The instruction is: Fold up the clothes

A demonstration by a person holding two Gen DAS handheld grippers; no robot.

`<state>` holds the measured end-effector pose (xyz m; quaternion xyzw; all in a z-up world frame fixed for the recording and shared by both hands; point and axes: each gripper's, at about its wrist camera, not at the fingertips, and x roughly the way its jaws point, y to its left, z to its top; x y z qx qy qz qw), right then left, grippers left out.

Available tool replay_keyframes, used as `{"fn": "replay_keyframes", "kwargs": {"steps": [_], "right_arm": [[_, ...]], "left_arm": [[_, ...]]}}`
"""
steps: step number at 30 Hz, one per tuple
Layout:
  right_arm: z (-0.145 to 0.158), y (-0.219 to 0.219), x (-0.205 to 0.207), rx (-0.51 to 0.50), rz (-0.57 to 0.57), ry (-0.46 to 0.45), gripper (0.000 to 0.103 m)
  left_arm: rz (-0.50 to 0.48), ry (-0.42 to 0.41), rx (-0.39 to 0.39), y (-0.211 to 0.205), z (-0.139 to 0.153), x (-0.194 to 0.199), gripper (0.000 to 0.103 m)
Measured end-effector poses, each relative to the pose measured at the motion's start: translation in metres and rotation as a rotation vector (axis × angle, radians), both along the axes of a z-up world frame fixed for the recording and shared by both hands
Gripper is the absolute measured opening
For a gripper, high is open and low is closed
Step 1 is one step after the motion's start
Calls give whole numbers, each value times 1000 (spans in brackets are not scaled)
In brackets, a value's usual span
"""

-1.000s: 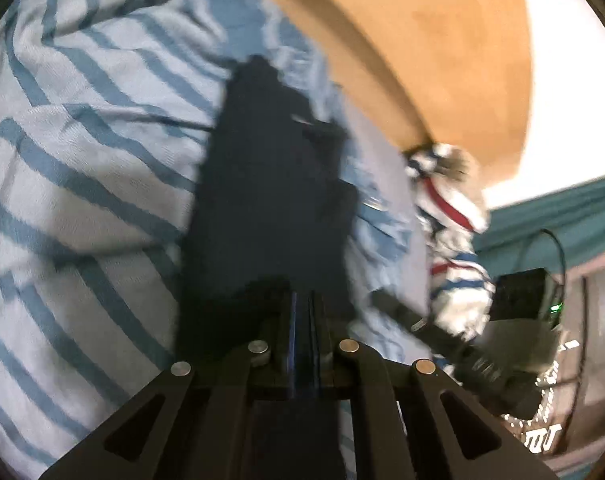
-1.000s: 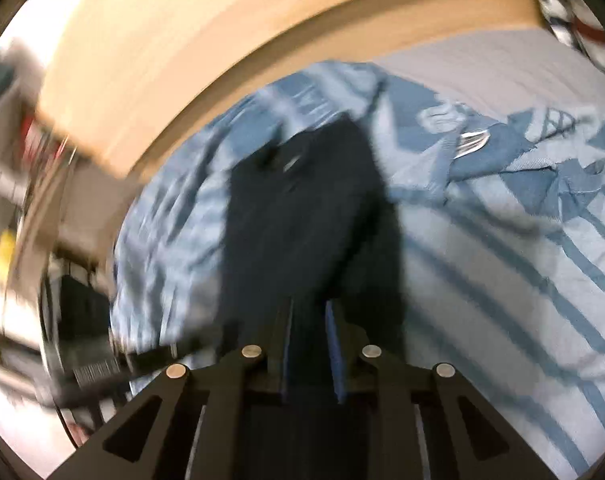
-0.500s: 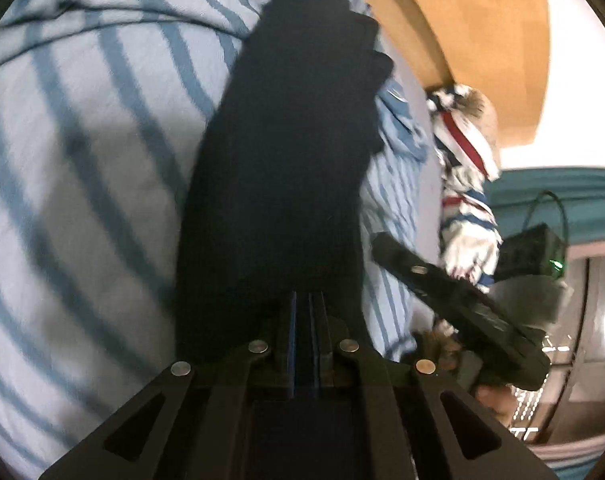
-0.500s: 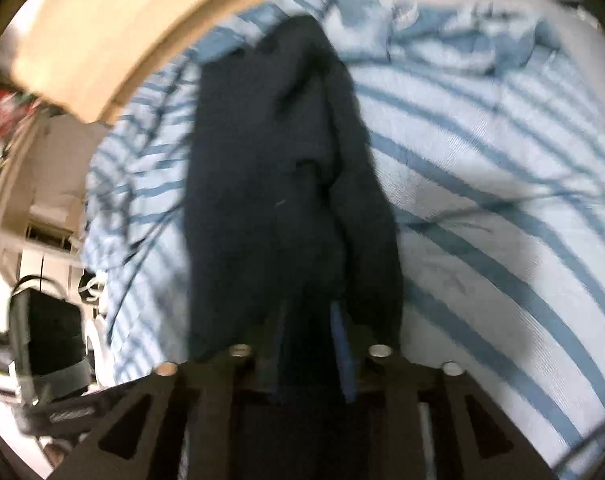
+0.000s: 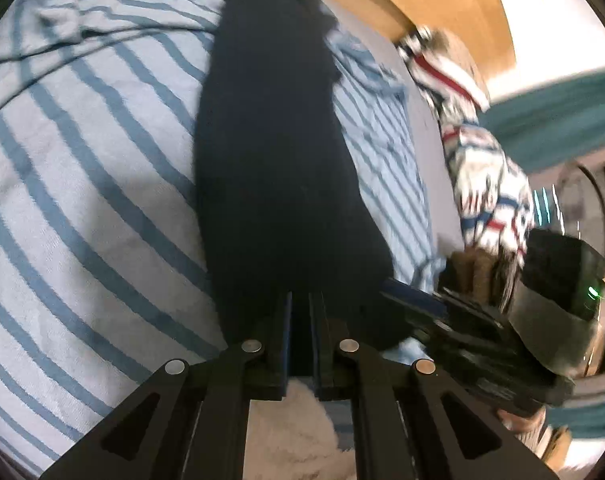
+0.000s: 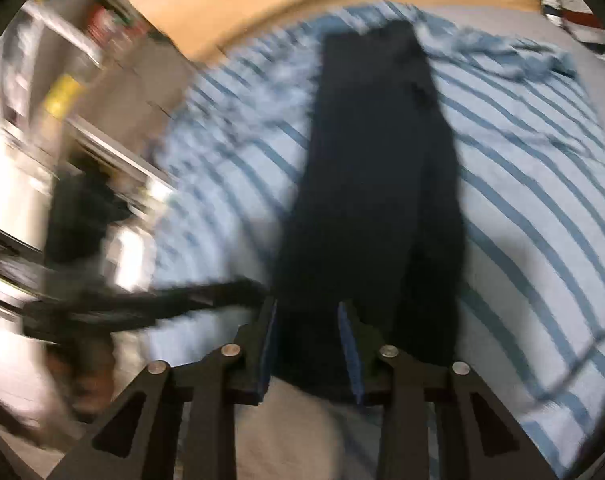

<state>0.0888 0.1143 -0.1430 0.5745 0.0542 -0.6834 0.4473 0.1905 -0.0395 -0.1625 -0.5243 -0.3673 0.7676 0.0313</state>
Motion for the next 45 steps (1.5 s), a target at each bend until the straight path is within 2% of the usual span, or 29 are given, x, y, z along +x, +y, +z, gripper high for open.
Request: {"fn": "replay_keyframes", "kwargs": {"steps": [2, 4, 7, 9, 12, 14, 17, 19, 21, 23, 25, 27, 30, 34, 37, 39, 41, 45], "right_arm": [[-15, 5, -1, 42, -16, 0, 21], [-27, 12, -3, 62, -40, -23, 14], [-37, 18, -5, 65, -66, -50, 11], [-31, 16, -1, 79, -44, -24, 11], [2, 17, -2, 17, -44, 47, 17], [24, 16, -1, -36, -8, 78, 17], [19, 2, 10, 0, 85, 68, 17], [1, -7, 20, 92, 132, 87, 13], [-28, -9, 29, 233, 148, 163, 6], [-43, -1, 26, 192, 73, 143, 5], [-39, 7, 23, 152, 18, 99, 4], [-35, 16, 20, 111, -36, 55, 4], [-8, 23, 18, 81, -34, 68, 5], [-18, 18, 19, 213, 0, 72, 5], [-35, 10, 17, 263, 9, 59, 4], [-46, 5, 19, 278, 20, 69, 3], [-57, -2, 23, 288, 38, 111, 2], [-56, -2, 24, 280, 21, 121, 2]], "left_arm": [[-41, -37, -32, 11, -12, -3, 8], [-46, -109, -58, 18, -25, -6, 8], [-26, -139, -65, 19, -35, -8, 8], [-43, -144, -100, 22, -32, -11, 8], [-69, -163, -143, 29, -30, -19, 8], [-64, -186, -130, 28, -32, -23, 8], [-51, -216, -99, 24, -35, -30, 8], [-37, -223, -68, 23, -39, -29, 8], [-23, -227, -39, 21, -44, -27, 8], [-4, -211, -28, 20, -48, -24, 8], [-7, -205, -36, 20, -45, -24, 8], [-25, -202, -75, 22, -32, -25, 8], [-73, -201, -148, 27, -13, -28, 8], [-112, -244, -157, 29, -20, -28, 8], [-98, -258, -151, 29, -32, -23, 8], [-85, -242, -172, 35, -42, -24, 7], [-85, -205, -232, 43, -44, -25, 6], [-82, -188, -278, 49, -38, -22, 6]]}}
